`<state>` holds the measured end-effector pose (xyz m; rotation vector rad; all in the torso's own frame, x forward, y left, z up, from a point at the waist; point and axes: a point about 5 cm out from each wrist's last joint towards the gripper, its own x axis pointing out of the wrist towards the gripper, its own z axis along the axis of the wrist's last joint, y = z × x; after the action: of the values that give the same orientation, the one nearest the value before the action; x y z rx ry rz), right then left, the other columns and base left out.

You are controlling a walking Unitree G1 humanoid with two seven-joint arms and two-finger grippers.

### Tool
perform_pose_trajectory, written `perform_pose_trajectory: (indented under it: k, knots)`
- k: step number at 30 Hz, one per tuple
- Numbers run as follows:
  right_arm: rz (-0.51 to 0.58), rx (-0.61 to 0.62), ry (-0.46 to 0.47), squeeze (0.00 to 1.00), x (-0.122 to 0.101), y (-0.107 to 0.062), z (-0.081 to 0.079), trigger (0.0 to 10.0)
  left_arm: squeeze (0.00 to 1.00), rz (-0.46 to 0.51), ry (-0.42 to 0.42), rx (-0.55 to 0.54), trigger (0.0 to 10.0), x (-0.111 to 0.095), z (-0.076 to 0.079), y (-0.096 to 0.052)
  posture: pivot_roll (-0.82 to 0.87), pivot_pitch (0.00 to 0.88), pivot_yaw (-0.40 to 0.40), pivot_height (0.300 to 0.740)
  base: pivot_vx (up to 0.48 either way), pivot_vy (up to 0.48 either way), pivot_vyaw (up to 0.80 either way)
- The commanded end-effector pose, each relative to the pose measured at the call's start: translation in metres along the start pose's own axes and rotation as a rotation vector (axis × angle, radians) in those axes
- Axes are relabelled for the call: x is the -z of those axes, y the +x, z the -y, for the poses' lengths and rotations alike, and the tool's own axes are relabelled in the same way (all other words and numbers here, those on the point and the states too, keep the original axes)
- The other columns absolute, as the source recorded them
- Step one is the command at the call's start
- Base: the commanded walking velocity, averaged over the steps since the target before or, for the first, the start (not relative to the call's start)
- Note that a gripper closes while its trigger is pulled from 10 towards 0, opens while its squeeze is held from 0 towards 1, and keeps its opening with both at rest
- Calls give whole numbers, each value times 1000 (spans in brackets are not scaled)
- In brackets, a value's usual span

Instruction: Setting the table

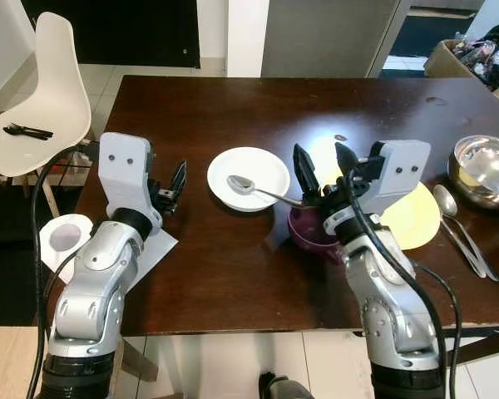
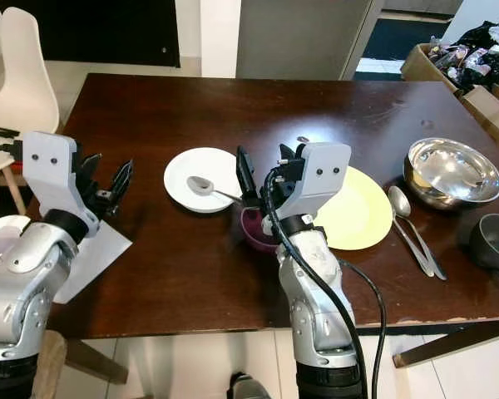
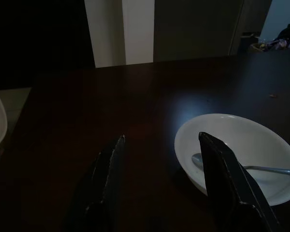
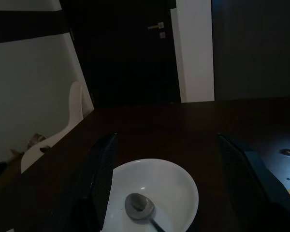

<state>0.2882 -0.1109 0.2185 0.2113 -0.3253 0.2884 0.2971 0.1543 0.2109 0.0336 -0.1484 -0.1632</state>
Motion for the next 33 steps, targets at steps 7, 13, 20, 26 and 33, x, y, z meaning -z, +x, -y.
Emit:
perform_pose_trajectory:
  k: [7,13,20,26,33]
  knots:
    - [-11,0,1,0,1,0,0,10000,0,-12,-11,3,10000,4,1,2,-118,54,21,740,0,0,0]
    - [-15,-2,0,0,1,0,0,10000,0,-3,-30,6,10000,4,2,1,-119,49,20,740,0,0,0]
    - [-17,-4,3,0,2,0,0,10000,0,1,-26,2,10000,3,2,1,-116,48,19,740,0,0,0]
    - [-19,-1,21,0,2,0,-1,10000,0,2,-20,2,10000,3,2,1,-114,50,18,740,-376,0,0]
    - [-19,1,30,0,3,1,-2,10000,0,5,-17,3,10000,2,1,1,-111,51,22,740,-404,0,0]
